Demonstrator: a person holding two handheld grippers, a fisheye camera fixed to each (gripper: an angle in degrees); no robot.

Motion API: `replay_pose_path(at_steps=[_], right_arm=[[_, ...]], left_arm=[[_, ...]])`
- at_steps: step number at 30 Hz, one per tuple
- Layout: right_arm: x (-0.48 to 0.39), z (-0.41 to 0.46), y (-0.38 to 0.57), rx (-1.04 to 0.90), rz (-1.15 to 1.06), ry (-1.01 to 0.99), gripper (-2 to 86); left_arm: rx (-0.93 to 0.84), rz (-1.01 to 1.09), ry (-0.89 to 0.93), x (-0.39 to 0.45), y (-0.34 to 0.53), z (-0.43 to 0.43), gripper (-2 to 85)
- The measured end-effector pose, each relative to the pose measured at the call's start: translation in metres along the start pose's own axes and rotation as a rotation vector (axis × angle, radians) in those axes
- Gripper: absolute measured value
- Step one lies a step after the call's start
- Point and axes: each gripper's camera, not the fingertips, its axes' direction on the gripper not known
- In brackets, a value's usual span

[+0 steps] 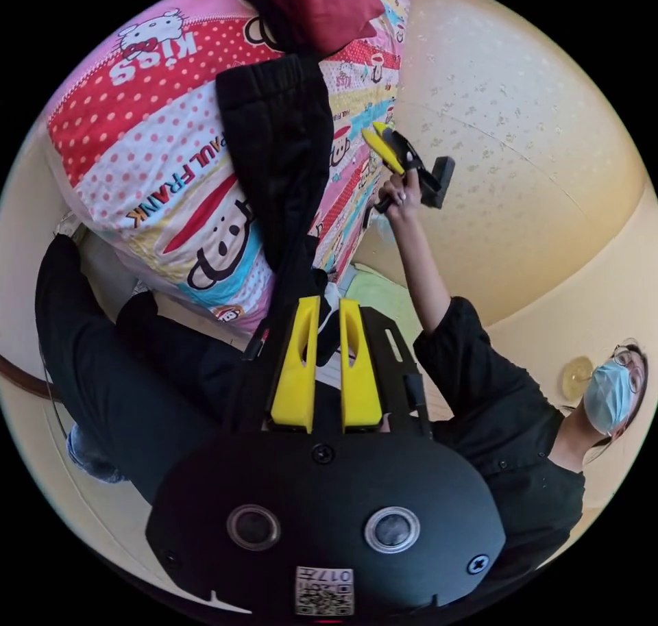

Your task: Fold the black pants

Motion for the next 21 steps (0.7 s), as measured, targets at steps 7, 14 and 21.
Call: replay_pose_path(at_steps=[7, 14, 21], right_arm=[[-0.077, 0.218, -0.115, -0.543, -0.016, 0.263, 10.2], [-0.200, 0.222, -0.045, -0.261, 0.092, 0.065, 5.1], [-0.354, 0.108, 0.054, 0.128, 0.185, -0.172, 5.1]], left_arm=[[-0.114, 0.001, 0.024, -0.013, -0.009, 0.022, 6.2], [-0.065, 0.066, -0.119, 0.015, -0.017, 0.011, 10.7], [-0.036, 0.104, -0.165, 0.016, -0.032, -0.003, 19.2]])
